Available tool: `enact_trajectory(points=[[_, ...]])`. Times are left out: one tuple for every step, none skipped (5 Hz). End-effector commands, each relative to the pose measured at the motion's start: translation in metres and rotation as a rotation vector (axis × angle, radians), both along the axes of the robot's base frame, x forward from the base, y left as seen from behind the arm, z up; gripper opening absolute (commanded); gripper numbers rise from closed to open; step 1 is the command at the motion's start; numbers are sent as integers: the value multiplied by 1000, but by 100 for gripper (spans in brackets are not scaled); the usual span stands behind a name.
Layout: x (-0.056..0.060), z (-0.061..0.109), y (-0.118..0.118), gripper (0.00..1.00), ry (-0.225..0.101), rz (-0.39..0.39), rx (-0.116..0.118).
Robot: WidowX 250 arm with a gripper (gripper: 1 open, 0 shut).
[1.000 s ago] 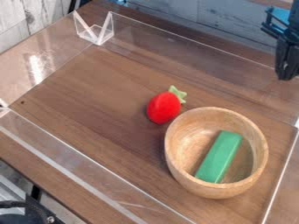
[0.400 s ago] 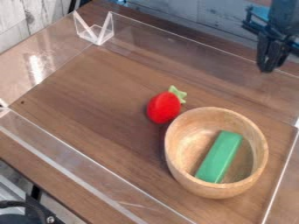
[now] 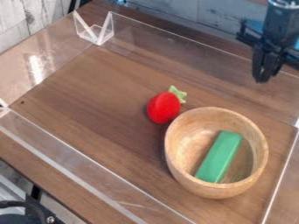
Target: Put the green block in the brown bowl
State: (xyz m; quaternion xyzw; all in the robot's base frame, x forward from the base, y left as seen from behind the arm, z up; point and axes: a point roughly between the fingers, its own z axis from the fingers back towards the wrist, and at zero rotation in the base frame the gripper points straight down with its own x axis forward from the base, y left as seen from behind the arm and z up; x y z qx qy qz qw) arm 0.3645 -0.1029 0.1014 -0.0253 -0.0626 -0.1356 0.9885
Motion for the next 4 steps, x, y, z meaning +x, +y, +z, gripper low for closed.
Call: enact_trajectory(points=[[6, 9, 8, 0, -42, -14, -12], [7, 4, 8, 100, -38, -4, -10], [7, 1, 8, 100, -35, 7, -4], [-2, 5, 34, 100, -29, 72, 13]])
